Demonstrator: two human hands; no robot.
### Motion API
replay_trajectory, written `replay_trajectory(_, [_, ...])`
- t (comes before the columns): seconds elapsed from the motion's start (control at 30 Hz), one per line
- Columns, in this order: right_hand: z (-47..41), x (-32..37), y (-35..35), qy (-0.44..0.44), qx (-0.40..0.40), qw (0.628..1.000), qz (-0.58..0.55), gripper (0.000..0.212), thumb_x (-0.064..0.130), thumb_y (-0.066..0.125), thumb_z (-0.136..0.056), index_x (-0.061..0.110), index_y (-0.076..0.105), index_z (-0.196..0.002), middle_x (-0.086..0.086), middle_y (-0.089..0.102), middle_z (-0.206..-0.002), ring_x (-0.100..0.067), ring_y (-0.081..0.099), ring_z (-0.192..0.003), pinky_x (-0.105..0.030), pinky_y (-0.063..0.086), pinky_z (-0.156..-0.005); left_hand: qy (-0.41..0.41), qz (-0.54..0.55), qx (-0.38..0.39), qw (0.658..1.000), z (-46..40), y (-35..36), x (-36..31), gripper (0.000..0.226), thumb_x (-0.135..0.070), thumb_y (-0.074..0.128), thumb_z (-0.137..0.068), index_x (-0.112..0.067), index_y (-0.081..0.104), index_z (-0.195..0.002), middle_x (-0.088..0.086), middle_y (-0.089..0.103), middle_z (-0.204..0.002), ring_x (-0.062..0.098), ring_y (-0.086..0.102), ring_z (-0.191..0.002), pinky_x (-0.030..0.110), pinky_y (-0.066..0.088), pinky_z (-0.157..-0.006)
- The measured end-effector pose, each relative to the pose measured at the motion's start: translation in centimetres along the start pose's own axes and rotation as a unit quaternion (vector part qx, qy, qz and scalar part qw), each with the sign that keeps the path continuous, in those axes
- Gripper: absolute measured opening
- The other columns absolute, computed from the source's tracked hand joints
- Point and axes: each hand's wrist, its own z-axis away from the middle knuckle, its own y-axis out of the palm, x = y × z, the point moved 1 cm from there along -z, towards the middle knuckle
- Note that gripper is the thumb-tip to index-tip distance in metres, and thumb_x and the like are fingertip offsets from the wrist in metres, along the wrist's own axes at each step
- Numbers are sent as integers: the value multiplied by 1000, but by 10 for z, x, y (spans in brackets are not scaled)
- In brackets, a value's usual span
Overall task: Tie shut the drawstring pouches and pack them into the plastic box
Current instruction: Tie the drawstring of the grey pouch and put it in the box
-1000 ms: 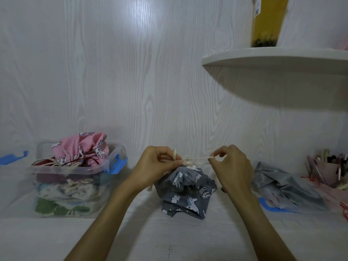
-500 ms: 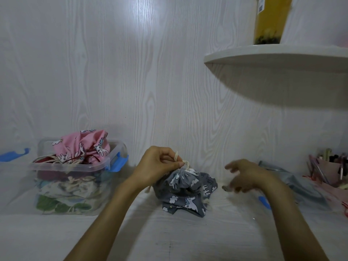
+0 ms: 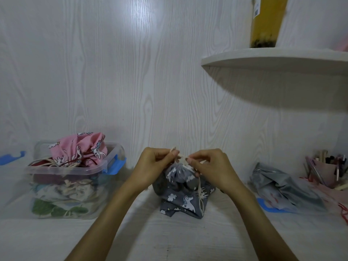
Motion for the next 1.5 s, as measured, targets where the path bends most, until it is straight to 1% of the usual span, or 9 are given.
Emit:
replay_trajectory(0.13, [-1, 6, 4, -24, -31, 998, -52, 15, 30, 58, -91, 20, 66, -84, 4, 64, -73, -4, 61, -57, -20, 51, -57, -1, -33, -20, 999, 0, 5, -6, 29, -30, 51, -95, -13, 73, -100, -6, 74, -90, 1, 70, -85, 15, 53, -78])
replay_trajectory(0.27, [-2, -1, -7, -10, -53, 999, 1, 19, 32, 58, -91, 16, 67, -84, 2, 62, -70, -9, 55, -64, -21, 46, -65, -24, -65, -78, 995, -1, 0, -5, 27, -35, 59, -89, -17, 78, -84, -4, 71, -67, -5, 61, -57, 14, 49, -59])
replay_trajectory(0.43, [1, -10, -29, 60, 4, 998, -14, 18, 31, 65, -87, 16, 73, -80, 11, 57, -54, 1, 47, -48, -9, 36, -50, -86, -57, -120, 987, -5, -11, 2, 13, -36, 70, -81, -28, 75, -72, -6, 75, -84, 9, 68, -94, 39, 49, -98])
replay_trajectory(0.67, [5, 9, -20, 78, 100, 988, -87, 20, 25, 59, -91, 12, 71, -82, 4, 49, -51, -9, 41, -46, -18, 36, -47, -85, 12, -167, 982, 2, -4, 2, 17, -27, 70, -82, -16, 74, -70, 3, 75, -75, 10, 71, -73, 28, 56, -80])
replay_trajectory(0.8, [6, 11, -18, 92, 127, 986, -60, 20, 23, 61, -90, 8, 71, -82, 3, 51, -52, -9, 42, -46, -17, 35, -45, -121, 137, -115, 976, -2, 2, -6, 23, -19, 50, -97, -4, 68, -93, 6, 73, -88, 2, 70, -69, 11, 53, -62])
replay_trajectory(1.03, [8, 8, -13, 138, 175, 974, -45, 19, 17, 62, -89, 10, 70, -74, 3, 49, -51, -6, 40, -42, -18, 35, -44, -171, 316, -33, 933, -8, -3, -9, 26, -20, 38, -101, -13, 63, -98, -5, 72, -95, 1, 70, -84, 16, 52, -75])
replay_trajectory(1.27, [11, 8, -27, 152, 241, 959, 7, 27, 37, 65, -85, 16, 74, -71, 4, 53, -54, -7, 42, -48, -17, 33, -46, -130, -22, 156, 979, -4, -10, -12, 26, -25, 48, -97, -25, 74, -96, -7, 61, -72, -1, 48, -55, 11, 43, -64])
replay_trajectory(1.37, [8, 7, -37, 149, 201, 968, -15, 38, 45, 62, -84, 20, 63, -57, 5, 52, -52, -7, 41, -51, -19, 32, -56, -143, -87, 234, 958, 2, -4, -6, 24, -25, 52, -95, -24, 77, -94, 14, 70, -104, 10, 64, -84, 24, 50, -86])
replay_trajectory(1.5, [5, 10, -37, 131, 151, 978, -57, 41, 44, 56, -89, 20, 53, -56, 7, 51, -56, -6, 42, -56, -18, 34, -63, -162, -156, 333, 916, 9, 16, -1, 28, -18, 51, -93, -16, 70, -112, 4, 69, -114, 20, 61, -108, 32, 44, -100])
